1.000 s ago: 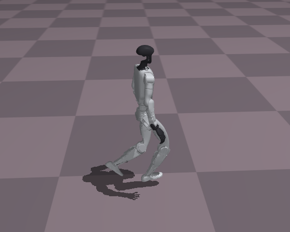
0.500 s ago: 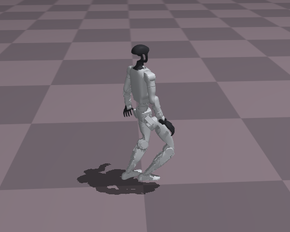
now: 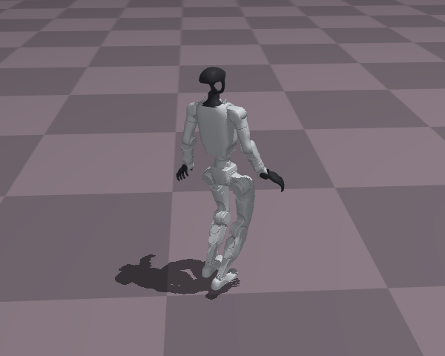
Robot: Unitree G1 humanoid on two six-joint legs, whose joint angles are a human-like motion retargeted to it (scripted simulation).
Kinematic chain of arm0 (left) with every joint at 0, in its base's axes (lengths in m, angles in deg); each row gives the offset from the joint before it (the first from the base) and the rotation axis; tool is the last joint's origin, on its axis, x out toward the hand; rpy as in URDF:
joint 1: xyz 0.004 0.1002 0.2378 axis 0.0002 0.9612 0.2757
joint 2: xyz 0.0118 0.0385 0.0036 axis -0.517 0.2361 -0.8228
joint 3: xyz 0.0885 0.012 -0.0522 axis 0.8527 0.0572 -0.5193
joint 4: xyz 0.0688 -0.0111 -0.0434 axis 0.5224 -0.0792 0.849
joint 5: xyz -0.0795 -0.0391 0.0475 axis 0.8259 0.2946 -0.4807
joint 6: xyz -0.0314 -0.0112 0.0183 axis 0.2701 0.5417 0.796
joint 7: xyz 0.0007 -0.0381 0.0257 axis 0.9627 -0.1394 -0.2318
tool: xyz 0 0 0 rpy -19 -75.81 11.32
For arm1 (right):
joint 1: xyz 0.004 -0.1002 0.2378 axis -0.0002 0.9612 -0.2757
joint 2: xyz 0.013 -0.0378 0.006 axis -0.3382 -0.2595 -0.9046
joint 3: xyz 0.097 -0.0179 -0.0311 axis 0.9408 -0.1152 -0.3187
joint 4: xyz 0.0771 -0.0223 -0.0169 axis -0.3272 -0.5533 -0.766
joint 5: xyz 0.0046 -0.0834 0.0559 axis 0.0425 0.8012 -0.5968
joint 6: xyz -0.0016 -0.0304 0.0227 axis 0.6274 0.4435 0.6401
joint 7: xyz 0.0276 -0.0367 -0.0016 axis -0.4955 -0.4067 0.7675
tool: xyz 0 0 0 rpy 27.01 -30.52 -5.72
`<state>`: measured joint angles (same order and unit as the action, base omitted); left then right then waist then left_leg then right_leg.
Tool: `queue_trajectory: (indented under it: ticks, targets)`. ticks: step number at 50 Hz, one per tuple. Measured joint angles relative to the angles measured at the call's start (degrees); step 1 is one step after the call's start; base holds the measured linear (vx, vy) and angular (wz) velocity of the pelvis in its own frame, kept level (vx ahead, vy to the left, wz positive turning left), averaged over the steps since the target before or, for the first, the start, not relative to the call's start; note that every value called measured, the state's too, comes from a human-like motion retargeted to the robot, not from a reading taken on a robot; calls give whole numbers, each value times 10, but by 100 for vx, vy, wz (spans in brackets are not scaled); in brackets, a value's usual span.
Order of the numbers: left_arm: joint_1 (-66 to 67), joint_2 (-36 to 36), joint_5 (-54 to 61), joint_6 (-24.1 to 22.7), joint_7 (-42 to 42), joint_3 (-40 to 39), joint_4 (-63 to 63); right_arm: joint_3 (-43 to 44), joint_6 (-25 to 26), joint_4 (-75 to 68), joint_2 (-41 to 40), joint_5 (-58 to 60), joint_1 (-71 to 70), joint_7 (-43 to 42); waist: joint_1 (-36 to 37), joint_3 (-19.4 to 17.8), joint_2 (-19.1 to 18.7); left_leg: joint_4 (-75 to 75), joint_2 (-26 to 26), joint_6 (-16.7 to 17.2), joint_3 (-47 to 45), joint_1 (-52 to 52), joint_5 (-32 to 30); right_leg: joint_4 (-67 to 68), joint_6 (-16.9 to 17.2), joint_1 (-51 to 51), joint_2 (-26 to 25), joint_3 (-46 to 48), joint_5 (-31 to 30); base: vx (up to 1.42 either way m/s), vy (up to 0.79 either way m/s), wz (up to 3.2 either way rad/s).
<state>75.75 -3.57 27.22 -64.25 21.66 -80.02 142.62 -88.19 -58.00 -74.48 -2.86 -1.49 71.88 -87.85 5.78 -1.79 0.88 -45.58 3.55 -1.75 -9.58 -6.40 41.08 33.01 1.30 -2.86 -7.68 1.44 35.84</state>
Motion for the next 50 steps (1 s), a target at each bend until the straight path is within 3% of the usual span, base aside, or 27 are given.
queue_trajectory:
  ticks: [5, 7, 11, 14, 20, 27, 50]
  targets:
    - [2, -15, 10, -4, -9, -7, -13, 13, -1, -16, -1, -9, -4, -4, -14, -4, 2, 70, -36, -20, 6, 71, 17, 11, 5, -42, 25, 9, 32, 29, 2, 71]
    - [-15, -28, 16, -8, -6, -5, -24, 14, -3, -31, -2, -12, -12, 3, -18, -11, 15, 150, -69, -26, 15, 122, -4, 2, 9, -66, 48, 16, 39, 25, 3, 83]
    - [-46, -41, 18, -23, -1, 12, -49, 4, -1, -55, -8, -14, -10, 19, -18, -21, 19, 171, -91, -25, 34, 151, 5, 34, 12, -79, 68, 34, 64, 17, 2, 89]
    - [-85, -49, 21, -32, 20, 35, -59, -6, -2, -79, -18, -17, -25, 43, -13, -33, 44, 314, -133, -26, 62, 222, -59, 46, 17, -87, 103, 47, 74, 16, 2, 91]
    - [-121, -39, 21, -42, 63, 82, -62, -37, -4, -91, -40, -20, -31, 82, -5, -54, 63, 378, -161, -23, 110, 264, -94, 83, 21, -90, 133, 68, 94, 8, 1, 90]
    - [-143, -19, 28, -41, 112, 117, -30, -59, -11, -82, -55, -22, -51, 119, 8, -65, 73, 473, -164, -20, 157, 303, -151, 74, 21, -99, 142, 101, 91, 3, 0, 76]
    - [-158, -12, 74, -44, 262, 126, -11, -36, -16, -86, -54, -75, -63, 232, 15, -76, 56, 473, -137, 7, 184, 278, -165, 16, 13, -115, 120, 169, 57, 0, -1, 29]
